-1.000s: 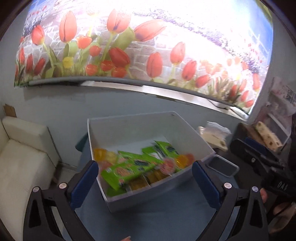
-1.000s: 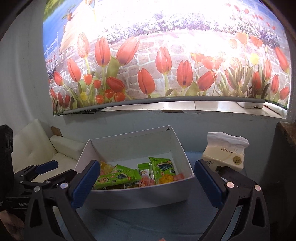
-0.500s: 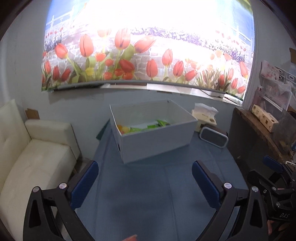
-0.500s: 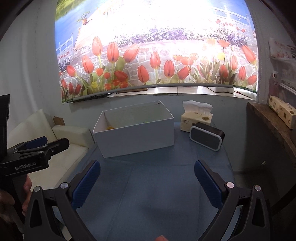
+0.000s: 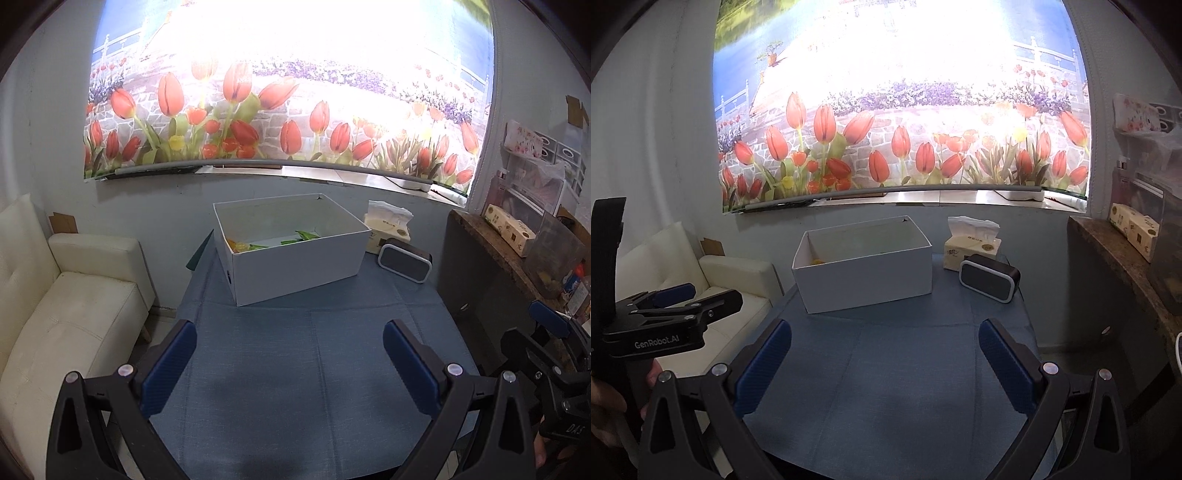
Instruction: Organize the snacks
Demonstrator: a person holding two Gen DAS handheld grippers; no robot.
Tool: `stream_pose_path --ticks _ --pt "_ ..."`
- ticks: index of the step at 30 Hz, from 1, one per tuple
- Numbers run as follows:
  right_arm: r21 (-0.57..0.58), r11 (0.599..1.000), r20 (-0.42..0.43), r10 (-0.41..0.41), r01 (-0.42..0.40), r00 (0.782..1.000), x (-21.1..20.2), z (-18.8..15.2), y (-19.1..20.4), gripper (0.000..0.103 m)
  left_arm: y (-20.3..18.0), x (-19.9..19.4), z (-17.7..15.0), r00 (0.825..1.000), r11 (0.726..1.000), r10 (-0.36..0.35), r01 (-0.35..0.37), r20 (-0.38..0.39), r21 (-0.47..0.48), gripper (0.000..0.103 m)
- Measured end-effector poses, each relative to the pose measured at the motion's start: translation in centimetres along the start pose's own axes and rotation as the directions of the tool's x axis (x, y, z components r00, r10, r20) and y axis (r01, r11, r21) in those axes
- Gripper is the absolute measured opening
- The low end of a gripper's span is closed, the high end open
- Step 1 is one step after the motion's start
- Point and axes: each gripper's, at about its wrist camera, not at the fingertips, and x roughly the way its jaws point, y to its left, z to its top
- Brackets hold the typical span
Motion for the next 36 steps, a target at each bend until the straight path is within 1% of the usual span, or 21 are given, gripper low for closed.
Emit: stream_pose_path --ticks 8,21,29,36 --pt "0.002 1.0 0.003 -0.001 0.001 1.0 -0.21 -0.14 0.15 0.103 0.02 -0.48 0.04 1.0 1.0 0.004 -0.004 0.007 -0.002 0.103" --pt "-0.002 1.0 -0.004 -0.003 0.003 1.0 -0.14 -0.3 0.17 0.103 -0.16 -0.52 0.09 1.0 1.0 0.018 -0.018 -0.001 0.019 0.103" --pt "0.0 1.0 -0.004 -0.002 0.002 1.0 -0.18 -0.36 0.2 0.103 -0.4 -0.41 0.1 1.0 1.0 0.006 -0.006 -0.007 0.025 0.103" --pt "-0.003 1.0 -0.001 -0.002 0.002 1.0 -0.23 -0.37 0.25 0.103 -0.36 -0.45 0.1 1.0 1.0 0.012 -0.012 -0.006 0.023 0.103"
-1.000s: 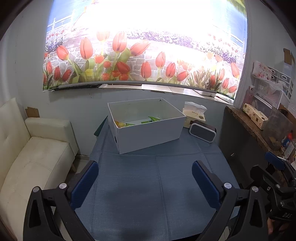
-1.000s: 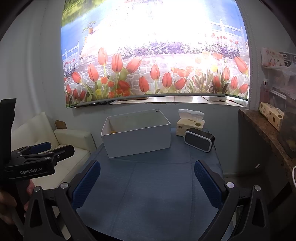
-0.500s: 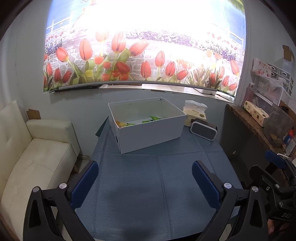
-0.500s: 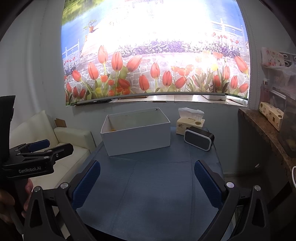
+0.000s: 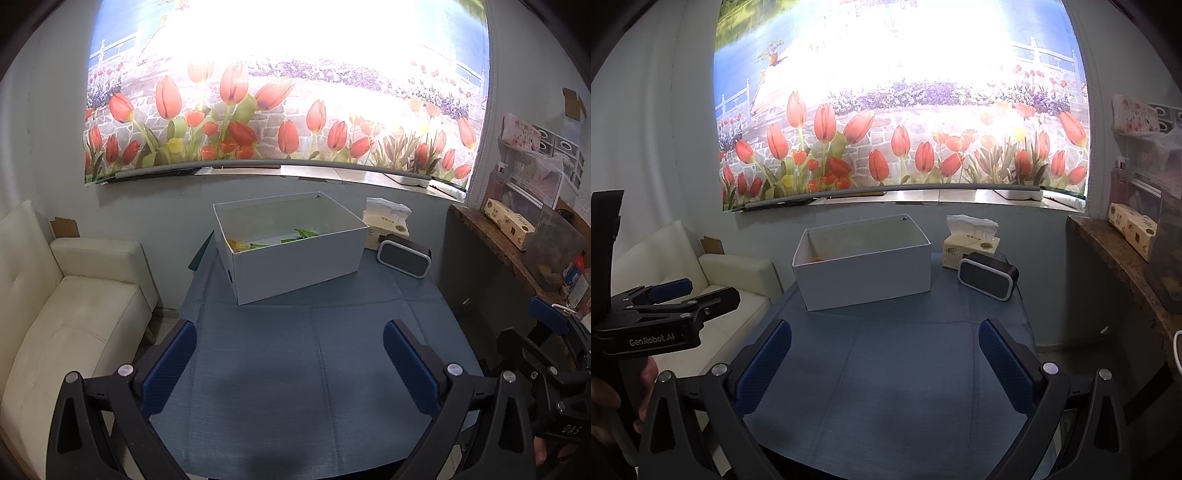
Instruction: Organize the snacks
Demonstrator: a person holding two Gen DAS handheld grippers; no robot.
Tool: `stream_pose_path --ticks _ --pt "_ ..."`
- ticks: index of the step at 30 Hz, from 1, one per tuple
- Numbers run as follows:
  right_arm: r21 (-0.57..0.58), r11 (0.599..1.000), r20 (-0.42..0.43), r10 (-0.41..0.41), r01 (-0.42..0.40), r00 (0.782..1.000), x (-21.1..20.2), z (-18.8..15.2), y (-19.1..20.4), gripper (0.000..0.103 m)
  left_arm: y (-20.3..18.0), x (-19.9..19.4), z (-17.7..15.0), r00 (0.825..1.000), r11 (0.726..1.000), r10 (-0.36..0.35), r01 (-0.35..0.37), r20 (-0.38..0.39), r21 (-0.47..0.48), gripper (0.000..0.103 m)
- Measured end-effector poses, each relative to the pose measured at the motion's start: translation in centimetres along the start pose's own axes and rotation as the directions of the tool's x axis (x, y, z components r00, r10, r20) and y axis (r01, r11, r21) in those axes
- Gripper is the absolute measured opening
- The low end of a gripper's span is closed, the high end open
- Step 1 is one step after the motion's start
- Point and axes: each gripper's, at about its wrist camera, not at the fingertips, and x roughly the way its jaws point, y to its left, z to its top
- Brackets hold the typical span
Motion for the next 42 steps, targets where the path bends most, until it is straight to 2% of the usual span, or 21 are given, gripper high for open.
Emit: stream_pose_path --ticks 42 --pt "-0.016 1.0 0.004 0.006 -0.006 1.0 -0.52 0.02 0.24 0.103 -0.13 -0.18 0.03 1.0 1.0 -0.002 0.002 -0.012 0.02 0.103"
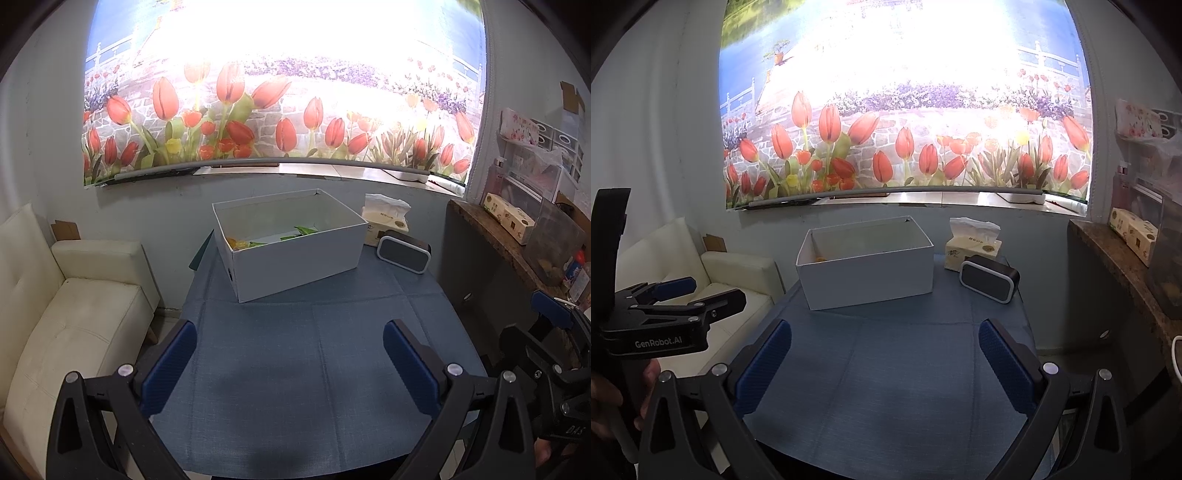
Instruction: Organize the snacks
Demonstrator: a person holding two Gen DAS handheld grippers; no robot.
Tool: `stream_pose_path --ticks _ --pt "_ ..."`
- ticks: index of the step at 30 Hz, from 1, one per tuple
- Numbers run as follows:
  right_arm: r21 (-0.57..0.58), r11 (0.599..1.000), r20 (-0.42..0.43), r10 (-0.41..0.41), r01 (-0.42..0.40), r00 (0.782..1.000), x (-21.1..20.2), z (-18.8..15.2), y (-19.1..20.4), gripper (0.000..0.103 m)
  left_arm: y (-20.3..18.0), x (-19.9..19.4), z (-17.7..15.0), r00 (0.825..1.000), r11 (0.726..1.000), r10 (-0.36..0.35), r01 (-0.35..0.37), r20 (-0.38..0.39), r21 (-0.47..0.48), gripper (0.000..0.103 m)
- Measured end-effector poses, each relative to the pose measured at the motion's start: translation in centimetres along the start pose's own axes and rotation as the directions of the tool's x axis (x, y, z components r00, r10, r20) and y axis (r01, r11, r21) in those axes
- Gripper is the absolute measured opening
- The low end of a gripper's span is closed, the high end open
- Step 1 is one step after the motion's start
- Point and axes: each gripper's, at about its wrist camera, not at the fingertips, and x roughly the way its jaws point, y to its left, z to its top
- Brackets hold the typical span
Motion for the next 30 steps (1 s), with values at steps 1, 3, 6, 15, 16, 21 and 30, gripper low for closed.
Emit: stream_pose_path --ticks 1,3,6,15,16,21,30 --pt "0.0 1.0 0.001 0.001 -0.001 1.0 -0.03 0.04 -0.02 0.103 -0.01 -0.01 0.0 1.0 1.0 0.0 0.0 0.0 0.0 0.103" --pt "0.002 1.0 0.0 0.001 -0.001 1.0 -0.07 0.05 -0.04 0.103 0.0 0.0 -0.02 1.0 1.0 -0.003 0.003 -0.001 -0.002 0.103" --pt "0.0 1.0 0.002 0.001 -0.001 1.0 -0.14 0.1 0.05 0.103 -0.04 0.0 -0.01 1.0 1.0 0.0 0.0 0.001 0.001 0.103" --pt "-0.003 1.0 -0.001 0.004 -0.004 1.0 -0.05 0.11 0.15 0.103 -0.02 -0.04 -0.11 1.0 1.0 0.0 0.0 0.0 0.003 0.103" --pt "-0.004 1.0 0.001 0.004 -0.004 1.0 -0.1 0.12 0.17 0.103 -0.07 -0.04 -0.14 1.0 1.0 -0.001 0.001 0.0 0.003 0.103" --pt "-0.008 1.0 0.002 0.002 -0.002 1.0 -0.08 0.18 0.26 0.103 -0.06 -0.06 -0.07 1.0 1.0 -0.002 0.002 -0.001 0.003 0.103" --pt "-0.01 1.0 0.004 0.001 -0.001 1.0 -0.18 0.15 0.32 0.103 -0.04 -0.1 -0.02 1.0 1.0 -0.005 0.005 0.001 0.007 0.103"
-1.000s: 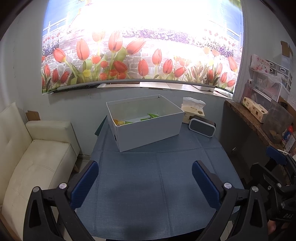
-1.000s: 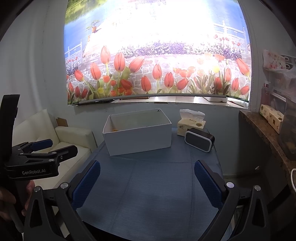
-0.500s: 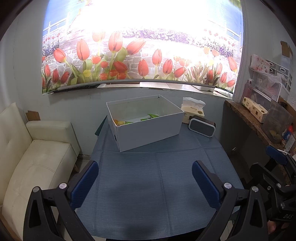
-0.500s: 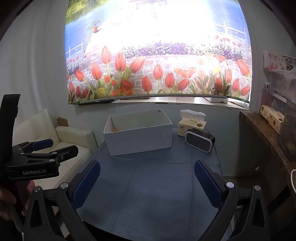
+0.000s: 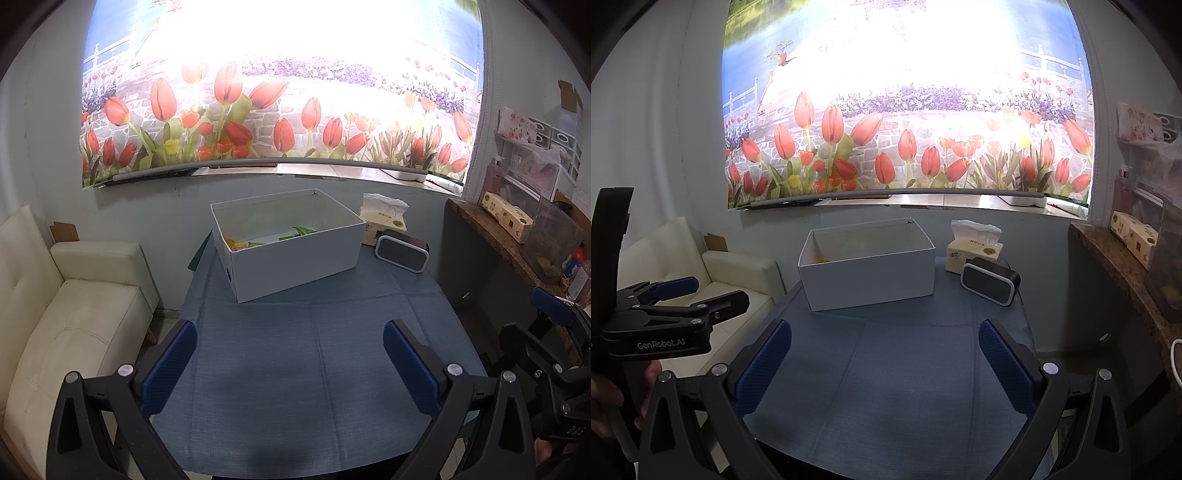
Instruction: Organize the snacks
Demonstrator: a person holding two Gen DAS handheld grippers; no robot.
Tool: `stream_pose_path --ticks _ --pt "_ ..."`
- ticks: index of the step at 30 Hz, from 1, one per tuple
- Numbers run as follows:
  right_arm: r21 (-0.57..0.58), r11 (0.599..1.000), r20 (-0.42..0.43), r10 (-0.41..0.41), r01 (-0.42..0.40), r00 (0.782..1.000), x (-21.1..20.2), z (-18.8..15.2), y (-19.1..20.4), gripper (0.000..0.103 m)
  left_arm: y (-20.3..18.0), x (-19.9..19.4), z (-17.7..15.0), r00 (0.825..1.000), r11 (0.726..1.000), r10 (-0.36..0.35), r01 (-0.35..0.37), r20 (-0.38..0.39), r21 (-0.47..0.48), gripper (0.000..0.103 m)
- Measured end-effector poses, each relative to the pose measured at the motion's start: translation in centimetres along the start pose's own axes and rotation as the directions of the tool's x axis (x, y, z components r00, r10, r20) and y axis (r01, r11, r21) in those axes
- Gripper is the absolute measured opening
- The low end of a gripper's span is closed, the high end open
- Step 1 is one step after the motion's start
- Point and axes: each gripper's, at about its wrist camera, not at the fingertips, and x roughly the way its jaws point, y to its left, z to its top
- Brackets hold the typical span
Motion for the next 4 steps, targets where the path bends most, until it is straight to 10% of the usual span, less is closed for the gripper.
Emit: stream_pose_path --ticks 4 --pt "0.002 1.0 0.001 0.001 -0.001 1.0 -0.19 -0.02 0.03 0.103 0.02 -0.38 0.03 1.0 1.0 -0.009 0.009 0.018 0.0 0.103"
